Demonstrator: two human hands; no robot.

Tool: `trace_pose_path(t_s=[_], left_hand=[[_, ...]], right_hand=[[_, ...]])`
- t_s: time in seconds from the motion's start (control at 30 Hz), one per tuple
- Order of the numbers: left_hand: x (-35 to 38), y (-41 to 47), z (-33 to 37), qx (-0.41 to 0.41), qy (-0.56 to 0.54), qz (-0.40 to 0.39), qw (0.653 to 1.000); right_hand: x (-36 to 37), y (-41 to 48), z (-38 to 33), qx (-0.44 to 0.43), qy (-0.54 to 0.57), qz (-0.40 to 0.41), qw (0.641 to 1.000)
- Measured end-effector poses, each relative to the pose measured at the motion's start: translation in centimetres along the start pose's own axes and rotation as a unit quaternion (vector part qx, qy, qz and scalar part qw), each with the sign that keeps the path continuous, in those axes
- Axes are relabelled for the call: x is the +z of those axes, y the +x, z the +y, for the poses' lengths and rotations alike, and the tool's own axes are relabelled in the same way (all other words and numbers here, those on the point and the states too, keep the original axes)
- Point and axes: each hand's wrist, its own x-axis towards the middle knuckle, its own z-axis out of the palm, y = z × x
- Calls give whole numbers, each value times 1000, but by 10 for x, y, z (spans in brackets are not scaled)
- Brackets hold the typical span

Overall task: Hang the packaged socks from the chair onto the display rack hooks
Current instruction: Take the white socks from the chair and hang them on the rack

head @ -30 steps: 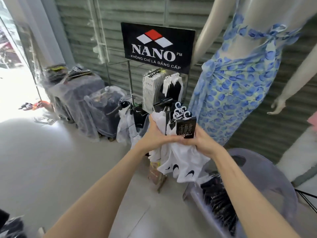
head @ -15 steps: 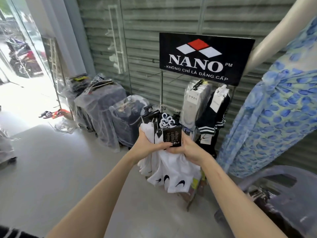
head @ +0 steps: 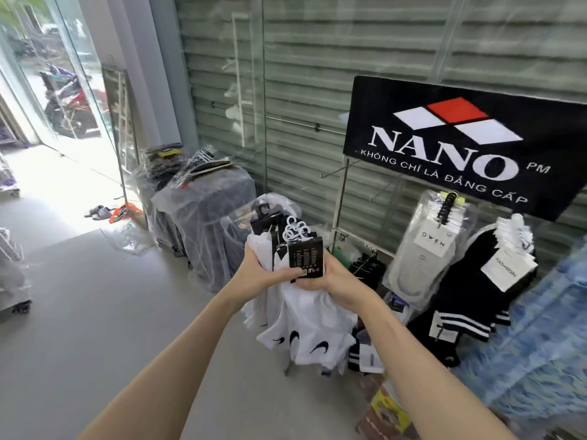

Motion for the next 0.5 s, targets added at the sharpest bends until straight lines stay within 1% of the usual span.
trace_pose_path(t_s=[0.07, 0.17, 0.23, 0.3, 0.37, 0.5], left_hand=[[-18, 17, -5, -16, -3, -19, 1000], [-49, 43, -15, -68, 15, -51, 996], [-67, 62, -26, -84, 16, -46, 995], [-84, 80, -39, -86, -6, -33, 996], [-104, 99, -51, -69, -34, -29, 997], [-143, 143, -74, -48, -80, -34, 995]], right_hand=[[-1, 22, -2, -1, -5, 6, 1000], [-1, 57, 2, 7, -4, 21, 1000], [3, 82, 2, 14, -2, 21, 1000], [9, 107, 0, 15, -13, 20, 1000], [16, 132, -2, 10, -28, 25, 999], [31, 182, 10, -10, -38, 68, 997]])
